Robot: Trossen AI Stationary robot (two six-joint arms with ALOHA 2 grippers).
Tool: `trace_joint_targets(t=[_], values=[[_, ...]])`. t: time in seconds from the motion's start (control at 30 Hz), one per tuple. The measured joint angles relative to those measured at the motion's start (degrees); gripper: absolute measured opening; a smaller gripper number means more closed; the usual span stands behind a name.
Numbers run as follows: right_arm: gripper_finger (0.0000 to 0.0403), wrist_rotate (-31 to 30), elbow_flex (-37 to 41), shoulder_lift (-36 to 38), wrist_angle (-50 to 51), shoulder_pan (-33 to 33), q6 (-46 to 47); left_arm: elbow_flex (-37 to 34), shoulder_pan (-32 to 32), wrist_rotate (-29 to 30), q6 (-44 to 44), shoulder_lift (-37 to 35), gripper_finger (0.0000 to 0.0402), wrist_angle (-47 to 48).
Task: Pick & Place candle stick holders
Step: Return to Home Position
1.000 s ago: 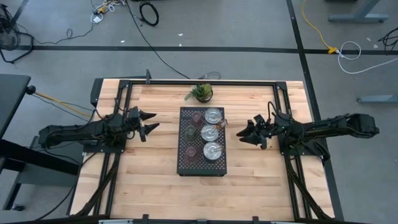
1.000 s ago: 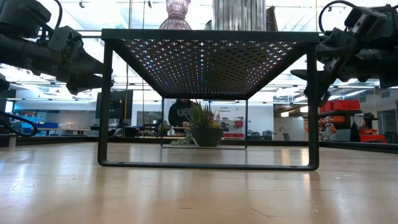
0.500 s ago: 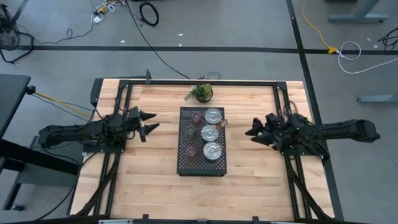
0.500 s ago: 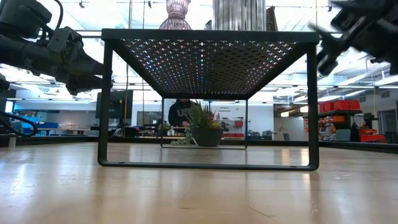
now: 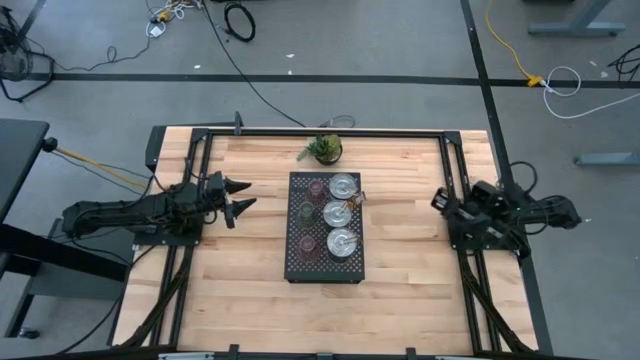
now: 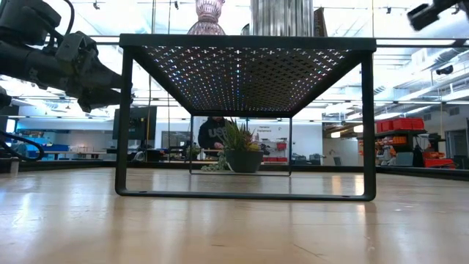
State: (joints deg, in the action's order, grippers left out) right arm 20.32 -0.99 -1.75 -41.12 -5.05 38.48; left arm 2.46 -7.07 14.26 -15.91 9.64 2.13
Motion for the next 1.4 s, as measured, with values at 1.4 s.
trace_joint_targets(t=[1.4], values=[[0.0196, -3.4, 0.1, 1.8, 15.6, -0.7, -28.7, -2.0, 0.2, -0.5, 0.0, -9.5, 0.0287, -5.1]])
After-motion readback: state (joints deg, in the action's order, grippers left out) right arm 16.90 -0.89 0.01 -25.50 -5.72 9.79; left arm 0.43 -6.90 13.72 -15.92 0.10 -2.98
